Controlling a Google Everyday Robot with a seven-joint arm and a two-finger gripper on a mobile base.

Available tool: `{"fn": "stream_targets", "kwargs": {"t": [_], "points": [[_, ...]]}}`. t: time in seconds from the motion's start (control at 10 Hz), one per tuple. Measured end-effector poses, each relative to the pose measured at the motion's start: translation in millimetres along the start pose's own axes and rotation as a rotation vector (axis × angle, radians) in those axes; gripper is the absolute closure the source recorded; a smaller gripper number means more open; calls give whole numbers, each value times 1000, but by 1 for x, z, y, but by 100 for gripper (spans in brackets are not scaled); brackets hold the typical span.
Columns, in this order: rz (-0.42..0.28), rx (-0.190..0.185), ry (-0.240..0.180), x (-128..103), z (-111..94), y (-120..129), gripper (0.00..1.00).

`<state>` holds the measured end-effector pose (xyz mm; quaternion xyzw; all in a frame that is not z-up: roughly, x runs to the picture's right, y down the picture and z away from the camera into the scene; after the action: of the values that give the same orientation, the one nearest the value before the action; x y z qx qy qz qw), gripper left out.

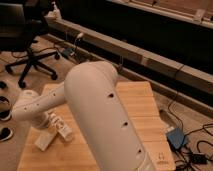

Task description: Place the white sponge in the ceramic cup

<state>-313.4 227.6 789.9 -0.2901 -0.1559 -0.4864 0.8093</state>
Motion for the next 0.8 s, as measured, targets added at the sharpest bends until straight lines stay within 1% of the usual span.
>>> {"fn": "stream_targets", "kwargs": {"t": [0.3, 0.5, 0.8], "points": [[-8, 17, 14, -1, -13, -6, 50], [-14, 36, 33, 1, -28, -13, 50], [-28, 69, 67, 9, -57, -24, 50]]}}
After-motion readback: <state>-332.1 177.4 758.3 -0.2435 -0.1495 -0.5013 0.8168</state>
